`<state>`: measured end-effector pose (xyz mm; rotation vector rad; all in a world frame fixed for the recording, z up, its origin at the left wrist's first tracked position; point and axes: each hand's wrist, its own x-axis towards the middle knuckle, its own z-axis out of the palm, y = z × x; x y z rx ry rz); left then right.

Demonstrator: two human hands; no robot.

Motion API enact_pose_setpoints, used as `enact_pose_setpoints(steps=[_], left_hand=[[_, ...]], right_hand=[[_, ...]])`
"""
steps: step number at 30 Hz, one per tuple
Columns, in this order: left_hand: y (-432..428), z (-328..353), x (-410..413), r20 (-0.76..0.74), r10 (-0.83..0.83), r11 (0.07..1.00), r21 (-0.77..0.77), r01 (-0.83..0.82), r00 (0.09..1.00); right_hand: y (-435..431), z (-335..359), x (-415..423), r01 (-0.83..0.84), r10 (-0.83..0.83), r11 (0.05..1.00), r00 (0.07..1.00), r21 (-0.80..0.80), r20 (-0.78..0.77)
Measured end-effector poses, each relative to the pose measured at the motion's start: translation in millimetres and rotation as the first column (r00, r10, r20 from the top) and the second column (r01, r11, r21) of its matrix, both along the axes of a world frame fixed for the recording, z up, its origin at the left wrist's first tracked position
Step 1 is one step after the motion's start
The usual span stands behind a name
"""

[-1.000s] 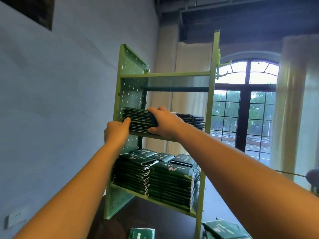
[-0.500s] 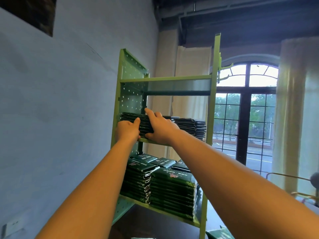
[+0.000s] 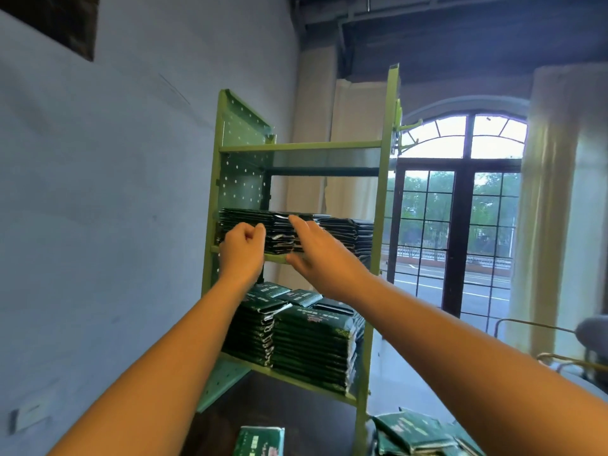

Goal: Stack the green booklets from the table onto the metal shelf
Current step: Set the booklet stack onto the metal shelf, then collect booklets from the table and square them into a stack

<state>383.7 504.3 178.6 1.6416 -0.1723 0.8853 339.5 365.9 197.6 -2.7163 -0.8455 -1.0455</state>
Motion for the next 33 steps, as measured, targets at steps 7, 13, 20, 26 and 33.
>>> enact_pose_setpoints(steps=[7,13,20,26,33], left_hand=[[-25,-27,-75,-0.039,-0.313,0.912,0.267,0.311,0.949],[-54,-54,-133,-0.304,-0.483,0.724,0.389,0.57,0.821],[-107,-99,-179,-0.553,-0.495,0.412,0.529,0.741,0.67],[-161,-160,-196,-0.602,-0.315,0.199,0.714,0.672,0.733],[-216,-207,-186,-0.502,-0.057,0.24,0.832,0.5,0.863]], right_hand=[[-54,-42,-79,0.038,-0.043,0.994,0.998,-0.105,-0.046],[-110,-86,-148,0.103,-0.147,0.968,0.972,-0.231,-0.181],[-176,-145,-191,0.198,-0.276,0.942,0.916,-0.27,-0.292],[-231,-198,-218,0.313,-0.428,0.898,0.784,-0.309,-0.449],[-274,-233,-235,0.398,-0.345,0.916,0.711,-0.054,-0.612]])
